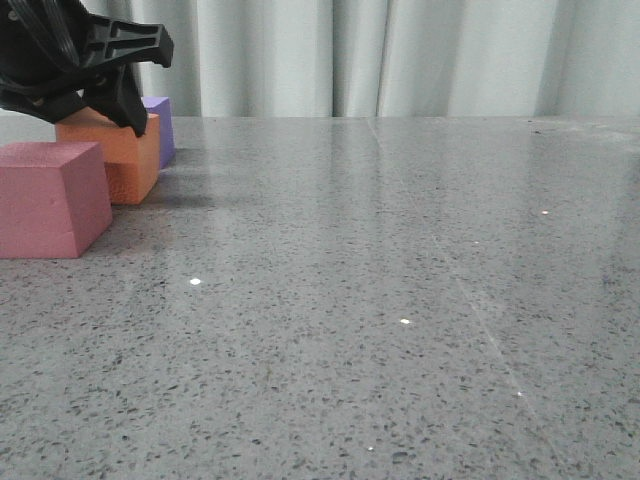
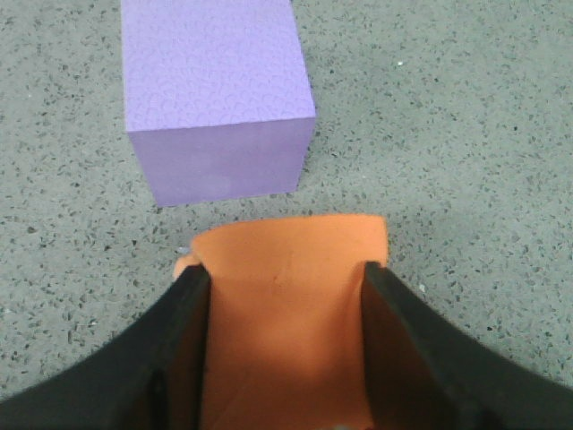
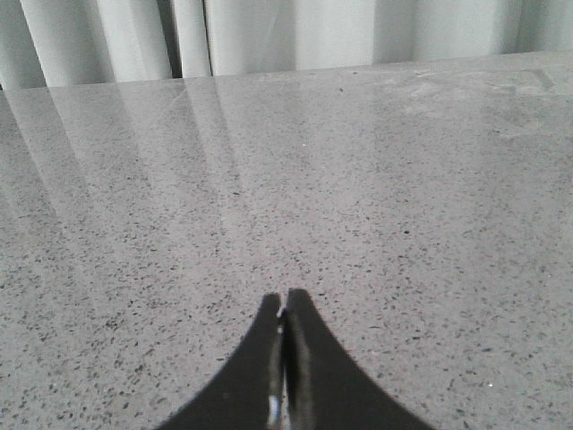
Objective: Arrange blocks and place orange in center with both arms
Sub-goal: 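Carry the orange cube with the left gripper between the pink and purple cubes, then open the left gripper and lift it away from the cubes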
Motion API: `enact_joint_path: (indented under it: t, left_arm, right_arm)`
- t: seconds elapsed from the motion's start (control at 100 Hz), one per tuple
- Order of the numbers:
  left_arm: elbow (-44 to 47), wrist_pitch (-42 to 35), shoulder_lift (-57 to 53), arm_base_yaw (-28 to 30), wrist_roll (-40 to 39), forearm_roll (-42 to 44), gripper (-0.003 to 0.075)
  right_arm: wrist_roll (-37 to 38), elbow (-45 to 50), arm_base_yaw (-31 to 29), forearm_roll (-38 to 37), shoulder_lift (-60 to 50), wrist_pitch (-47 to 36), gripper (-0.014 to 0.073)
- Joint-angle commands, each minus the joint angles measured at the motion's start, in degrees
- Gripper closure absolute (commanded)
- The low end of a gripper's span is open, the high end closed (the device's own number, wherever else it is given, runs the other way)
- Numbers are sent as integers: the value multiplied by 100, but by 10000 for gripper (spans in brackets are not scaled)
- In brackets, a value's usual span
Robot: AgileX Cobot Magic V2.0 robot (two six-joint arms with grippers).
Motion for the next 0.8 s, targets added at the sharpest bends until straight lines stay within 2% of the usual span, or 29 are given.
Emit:
enact_joint_path:
  t: [0.0, 0.15, 0.29, 0.32, 0.41, 0.79]
  left_arm:
    - [-135, -292, -166, 51, -1, 49, 610]
    - [-135, -276, -166, 74, -1, 49, 505]
    - [-135, -276, -166, 74, 104, 49, 288]
    - [-135, -276, -166, 74, 104, 49, 221]
    - [-135, -287, -166, 74, 104, 49, 139]
    - [-135, -264, -432, 74, 113, 62, 131]
  right_arm:
    - [-52, -76, -28, -4, -136, -492, 661]
    - [-52, -76, -28, -4, -136, -492, 661]
    - [-52, -76, -28, -4, -136, -492, 661]
    - [-52, -76, -28, -4, -136, -492, 661]
    - [-52, -76, -28, -4, -136, -492, 661]
    - [-52, -76, -28, -4, -136, -492, 661]
